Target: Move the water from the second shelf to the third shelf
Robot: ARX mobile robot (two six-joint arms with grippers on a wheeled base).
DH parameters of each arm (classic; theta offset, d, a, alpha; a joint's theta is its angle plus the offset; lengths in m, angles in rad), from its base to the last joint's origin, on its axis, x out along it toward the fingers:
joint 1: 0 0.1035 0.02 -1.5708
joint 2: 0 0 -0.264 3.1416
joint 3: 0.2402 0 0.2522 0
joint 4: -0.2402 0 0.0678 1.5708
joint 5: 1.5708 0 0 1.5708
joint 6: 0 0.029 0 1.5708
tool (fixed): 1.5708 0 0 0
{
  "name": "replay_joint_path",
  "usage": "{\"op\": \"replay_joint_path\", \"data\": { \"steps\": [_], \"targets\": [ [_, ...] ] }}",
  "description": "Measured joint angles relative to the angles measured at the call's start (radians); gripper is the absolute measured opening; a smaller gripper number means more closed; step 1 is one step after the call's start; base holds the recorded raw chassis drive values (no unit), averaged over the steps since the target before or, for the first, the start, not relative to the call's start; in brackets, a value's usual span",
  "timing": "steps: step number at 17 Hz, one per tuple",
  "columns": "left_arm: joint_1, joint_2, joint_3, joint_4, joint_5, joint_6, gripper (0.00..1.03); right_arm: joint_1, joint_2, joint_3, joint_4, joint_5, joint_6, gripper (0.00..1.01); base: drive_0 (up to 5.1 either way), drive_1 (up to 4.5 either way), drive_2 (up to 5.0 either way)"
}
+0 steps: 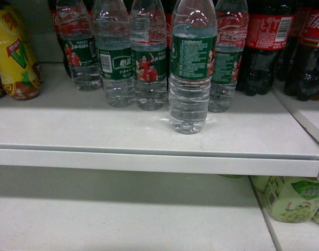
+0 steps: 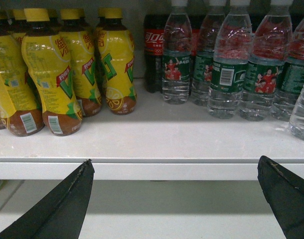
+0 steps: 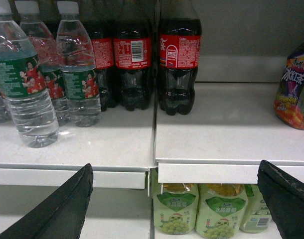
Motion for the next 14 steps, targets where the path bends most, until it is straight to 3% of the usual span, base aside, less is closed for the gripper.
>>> {"op": "replay_joint_path", "data": {
  "steps": [14],
  "targets": [
    [0.000,0.000,0.000,0.000,0.000,0.000,0.98,0.000,0.000,0.000,0.000,0.000,0.000,0.98,0.0,0.00,0.0]
  ]
}}
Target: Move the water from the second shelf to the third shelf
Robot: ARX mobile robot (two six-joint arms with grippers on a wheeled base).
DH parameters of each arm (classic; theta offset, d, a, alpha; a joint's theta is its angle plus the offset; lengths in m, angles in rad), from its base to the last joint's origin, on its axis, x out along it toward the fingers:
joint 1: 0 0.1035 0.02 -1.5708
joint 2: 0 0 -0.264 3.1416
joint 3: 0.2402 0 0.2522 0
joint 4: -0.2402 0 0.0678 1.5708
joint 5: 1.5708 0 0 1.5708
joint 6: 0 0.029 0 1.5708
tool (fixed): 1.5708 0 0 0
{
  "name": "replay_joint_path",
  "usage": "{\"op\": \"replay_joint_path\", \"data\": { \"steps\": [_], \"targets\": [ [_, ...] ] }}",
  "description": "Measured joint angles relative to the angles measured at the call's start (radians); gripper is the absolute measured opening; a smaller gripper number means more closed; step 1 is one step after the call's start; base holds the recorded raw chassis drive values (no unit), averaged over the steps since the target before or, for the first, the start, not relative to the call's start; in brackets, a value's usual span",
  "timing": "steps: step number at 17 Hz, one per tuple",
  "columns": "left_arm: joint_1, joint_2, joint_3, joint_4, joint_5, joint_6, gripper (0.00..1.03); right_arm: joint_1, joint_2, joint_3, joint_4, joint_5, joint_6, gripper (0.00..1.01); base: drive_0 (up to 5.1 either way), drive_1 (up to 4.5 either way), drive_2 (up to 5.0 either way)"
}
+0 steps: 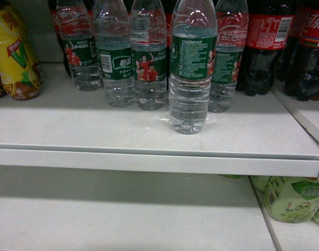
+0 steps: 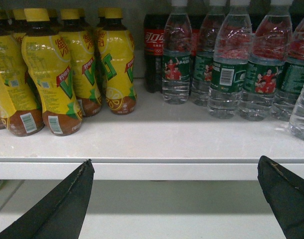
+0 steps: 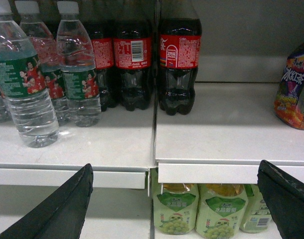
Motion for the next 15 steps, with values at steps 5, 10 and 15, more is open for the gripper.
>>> {"op": "replay_joint_path", "data": {
  "steps": [5,10,15],
  "targets": [
    [0.000,0.000,0.000,0.000,0.000,0.000,0.98,0.000,0.000,0.000,0.000,0.000,0.000,0.98,0.0,0.00,0.0],
    [0.000,0.000,0.000,0.001,0.001,0.000,0.98,-0.050,0.103,0.071,-0.201,-0.114,0.086,0.98,0.0,0.00,0.0],
    [0.000,0.000,0.000,0.000,0.000,0.000,0.98,-0.128,0.361,0.219,-0.041,-0.214,0.171,0.98,0.0,0.00,0.0]
  ]
}}
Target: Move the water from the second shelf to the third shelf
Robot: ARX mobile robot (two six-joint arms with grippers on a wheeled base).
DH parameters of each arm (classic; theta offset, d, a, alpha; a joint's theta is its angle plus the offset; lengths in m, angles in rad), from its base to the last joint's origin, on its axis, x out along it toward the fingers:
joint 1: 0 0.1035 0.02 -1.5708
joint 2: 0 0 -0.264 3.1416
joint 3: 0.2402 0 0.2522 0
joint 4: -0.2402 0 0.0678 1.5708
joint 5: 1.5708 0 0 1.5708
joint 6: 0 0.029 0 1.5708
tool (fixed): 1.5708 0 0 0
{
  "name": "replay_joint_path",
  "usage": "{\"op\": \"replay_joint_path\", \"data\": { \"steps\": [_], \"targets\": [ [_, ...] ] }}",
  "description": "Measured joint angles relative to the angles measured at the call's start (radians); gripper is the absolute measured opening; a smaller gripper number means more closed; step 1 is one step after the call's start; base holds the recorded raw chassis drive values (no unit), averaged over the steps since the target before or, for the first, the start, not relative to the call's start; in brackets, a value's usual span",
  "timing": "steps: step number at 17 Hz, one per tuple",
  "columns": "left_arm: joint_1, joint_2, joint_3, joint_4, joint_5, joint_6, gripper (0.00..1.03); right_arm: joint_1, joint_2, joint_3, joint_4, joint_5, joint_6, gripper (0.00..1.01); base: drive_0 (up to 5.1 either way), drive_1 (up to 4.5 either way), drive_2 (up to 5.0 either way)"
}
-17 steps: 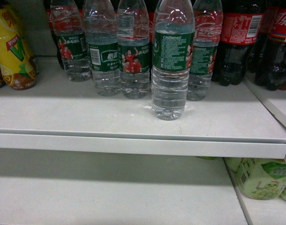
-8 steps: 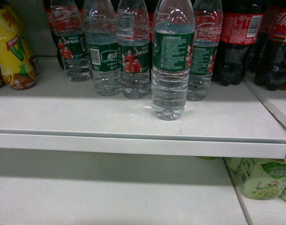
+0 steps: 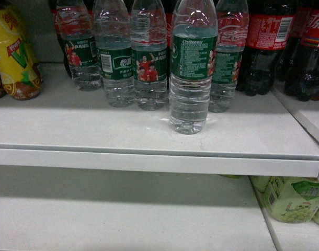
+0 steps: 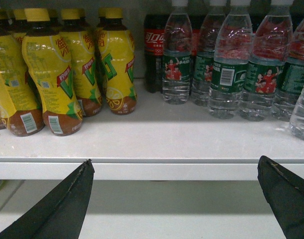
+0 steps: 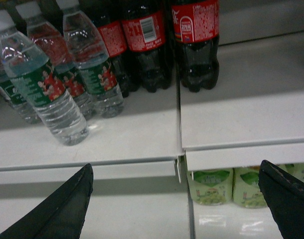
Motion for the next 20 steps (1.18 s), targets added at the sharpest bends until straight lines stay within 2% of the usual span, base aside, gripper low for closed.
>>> {"op": "replay_joint_path", "data": {
  "steps": [2,3,6,7,8,10,12,13,16,20],
  "targets": [
    [0.000,0.000,0.000,0.000,0.000,0.000,0.98,0.042,0.159,0.066,0.122,0.016,-0.008,0.98,0.0,0.00,0.0],
    [0.000,0.000,0.000,0.000,0.000,0.000,0.98,0.092,0.262,0.128,0.205,0.050,-0.011,0.98,0.0,0.00,0.0],
    [0.000,0.000,0.000,0.000,0.000,0.000,0.98,0.140,0.335,0.171,0.262,0.083,-0.012,0.98,0.0,0.00,0.0],
    [0.000,0.000,0.000,0.000,0.000,0.000,0.98,0.177,0.380,0.191,0.293,0.108,-0.012,0.98,0.0,0.00,0.0],
    [0.000,0.000,0.000,0.000,0.000,0.000,0.98,0.238,0.448,0.206,0.335,0.156,-0.012,0.98,0.0,0.00,0.0],
    [0.000,0.000,0.000,0.000,0.000,0.000,0.98,0.393,0.610,0.208,0.430,0.250,-0.012,0.98,0.0,0.00,0.0],
    [0.000,0.000,0.000,0.000,0.000,0.000,0.98,0.534,0.747,0.214,0.537,0.311,-0.024,0.98,0.0,0.00,0.0],
    [0.000,0.000,0.000,0.000,0.000,0.000,0.98,0.581,0.817,0.230,0.554,0.327,-0.028,0.98,0.0,0.00,0.0],
    [0.000,0.000,0.000,0.000,0.000,0.000,0.98,0.661,0.959,0.288,0.600,0.349,-0.032,0.98,0.0,0.00,0.0],
    [0.000,0.000,0.000,0.000,0.000,0.000,0.98,0.737,1.038,0.388,0.620,0.358,-0.031,0.98,0.0,0.00,0.0]
  ]
}}
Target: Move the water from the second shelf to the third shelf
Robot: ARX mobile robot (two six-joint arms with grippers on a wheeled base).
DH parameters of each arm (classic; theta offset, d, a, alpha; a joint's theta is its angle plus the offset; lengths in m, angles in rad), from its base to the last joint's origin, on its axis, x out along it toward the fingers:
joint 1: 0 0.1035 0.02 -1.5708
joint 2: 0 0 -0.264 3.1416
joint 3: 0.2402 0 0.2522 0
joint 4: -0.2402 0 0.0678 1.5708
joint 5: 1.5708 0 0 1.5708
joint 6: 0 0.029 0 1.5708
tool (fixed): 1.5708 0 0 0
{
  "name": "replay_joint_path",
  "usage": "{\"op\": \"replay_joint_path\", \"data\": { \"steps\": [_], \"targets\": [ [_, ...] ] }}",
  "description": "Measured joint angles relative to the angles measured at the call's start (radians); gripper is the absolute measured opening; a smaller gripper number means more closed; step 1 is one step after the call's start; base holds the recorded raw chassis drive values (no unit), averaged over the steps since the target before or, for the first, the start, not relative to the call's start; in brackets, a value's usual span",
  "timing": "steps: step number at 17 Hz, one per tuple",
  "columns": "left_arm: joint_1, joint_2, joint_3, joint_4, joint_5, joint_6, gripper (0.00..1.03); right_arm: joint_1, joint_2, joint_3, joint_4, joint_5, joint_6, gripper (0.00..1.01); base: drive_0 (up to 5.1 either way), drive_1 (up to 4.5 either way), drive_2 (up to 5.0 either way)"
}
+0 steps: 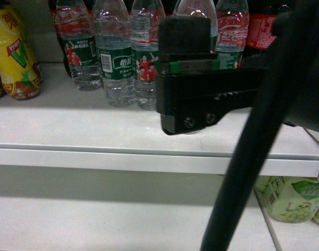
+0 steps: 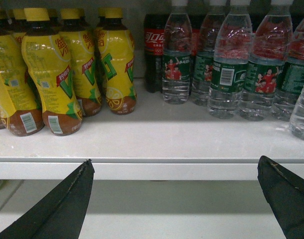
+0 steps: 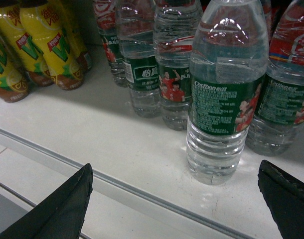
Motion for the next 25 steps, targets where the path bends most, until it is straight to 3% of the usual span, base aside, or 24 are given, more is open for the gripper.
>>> {"op": "replay_joint_path", "data": {
  "steps": [6,11,20,25],
  "targets": [
    [0.000,0.000,0.000,0.000,0.000,0.000,0.98,0.019,0.142,0.150,0.022,0.064,0.000,0.98,0.0,0.00,0.0],
    [0.000,0.000,0.000,0.000,0.000,0.000,0.98,-0.027,0.261,0.253,0.011,0.079,0.002,0.98,0.0,0.00,0.0],
    [0.000,0.000,0.000,0.000,0.000,0.000,0.98,-0.067,0.437,0.453,-0.041,0.202,-0.010,0.98,0.0,0.00,0.0],
    [0.000,0.000,0.000,0.000,0.000,0.000,0.98,-0.085,0.460,0.492,-0.073,0.216,0.027,0.98,0.0,0.00,0.0]
  ]
}}
